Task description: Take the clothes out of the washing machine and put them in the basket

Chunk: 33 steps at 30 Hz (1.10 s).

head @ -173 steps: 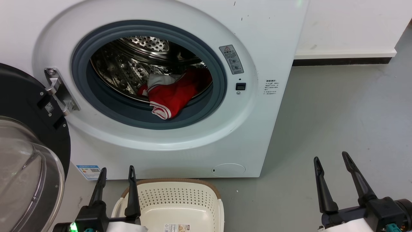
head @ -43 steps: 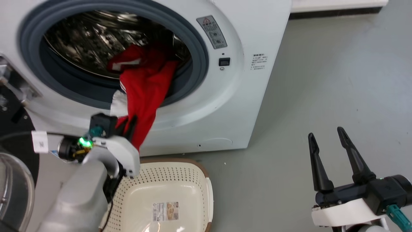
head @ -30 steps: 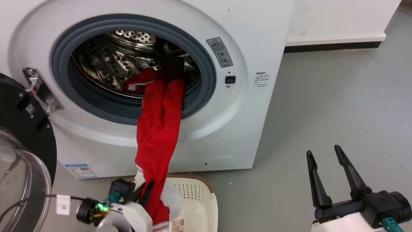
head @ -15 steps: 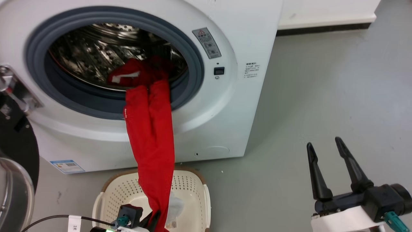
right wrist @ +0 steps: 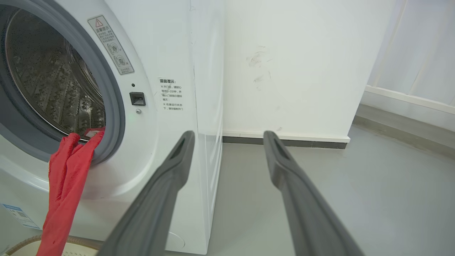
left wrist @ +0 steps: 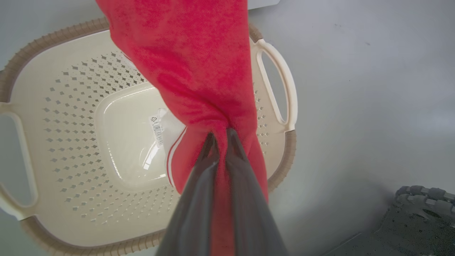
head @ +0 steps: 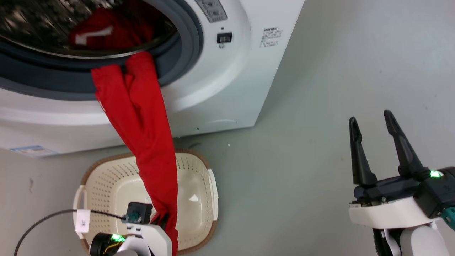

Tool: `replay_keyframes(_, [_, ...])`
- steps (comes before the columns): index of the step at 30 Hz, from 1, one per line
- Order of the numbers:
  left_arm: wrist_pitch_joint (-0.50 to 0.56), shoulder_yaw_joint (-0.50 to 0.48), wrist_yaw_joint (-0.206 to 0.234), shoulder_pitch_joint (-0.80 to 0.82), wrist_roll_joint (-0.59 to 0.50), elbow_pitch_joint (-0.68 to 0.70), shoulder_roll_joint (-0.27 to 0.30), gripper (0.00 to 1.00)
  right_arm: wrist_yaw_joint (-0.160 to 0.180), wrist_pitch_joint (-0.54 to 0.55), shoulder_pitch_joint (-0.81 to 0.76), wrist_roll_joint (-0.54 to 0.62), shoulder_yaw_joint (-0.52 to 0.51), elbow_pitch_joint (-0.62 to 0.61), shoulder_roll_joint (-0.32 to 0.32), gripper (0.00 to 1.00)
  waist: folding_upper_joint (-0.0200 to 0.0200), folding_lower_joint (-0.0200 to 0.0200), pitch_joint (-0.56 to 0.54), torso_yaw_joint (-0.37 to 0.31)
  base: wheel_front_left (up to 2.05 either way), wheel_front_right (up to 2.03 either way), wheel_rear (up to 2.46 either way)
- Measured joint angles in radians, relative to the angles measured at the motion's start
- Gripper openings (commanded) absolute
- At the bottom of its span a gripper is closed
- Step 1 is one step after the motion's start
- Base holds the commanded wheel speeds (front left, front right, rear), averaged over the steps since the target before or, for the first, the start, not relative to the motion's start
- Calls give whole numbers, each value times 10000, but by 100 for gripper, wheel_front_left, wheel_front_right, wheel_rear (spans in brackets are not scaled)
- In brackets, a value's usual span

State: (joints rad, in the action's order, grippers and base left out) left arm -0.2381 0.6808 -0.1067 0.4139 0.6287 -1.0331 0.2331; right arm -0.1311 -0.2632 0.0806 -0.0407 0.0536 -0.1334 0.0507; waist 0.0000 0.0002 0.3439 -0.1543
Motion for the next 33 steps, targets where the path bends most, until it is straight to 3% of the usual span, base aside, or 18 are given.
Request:
replay_keyframes(3, [-86,-63,-88,772,111,-1053,-240,0,0,0,393,-121,-12,-115,0,100,0,0,879,-104,0,0,0])
replay_keyframes(12, [-96,-483,-128,1840,581,-2199,-384,0,0,0,1037,-203,-73,-326,0,100,0,0,2194,-162,0,0,0])
replay_keyframes(20, [186,-598,-59,2508,746,-2429,-456,0,0,0,1335,-297,-182,-426,0,100,0,0,3119,-171,0,0,0])
replay_keyframes(30, [238,-637,380,2924,830,-2522,-384,1,0,0,1620,-412,-217,-468,0,100,0,0,3718,-189,0,0,0])
replay_keyframes(31, [253,-616,414,2934,828,-2522,-384,100,0,0,1620,-424,-222,-462,0,100,0,0,3728,-194,0,0,0])
replay_keyframes(33, [240,-593,474,2935,813,-2529,-395,100,0,0,1622,-458,-232,-435,0,100,0,0,3697,-198,0,0,0])
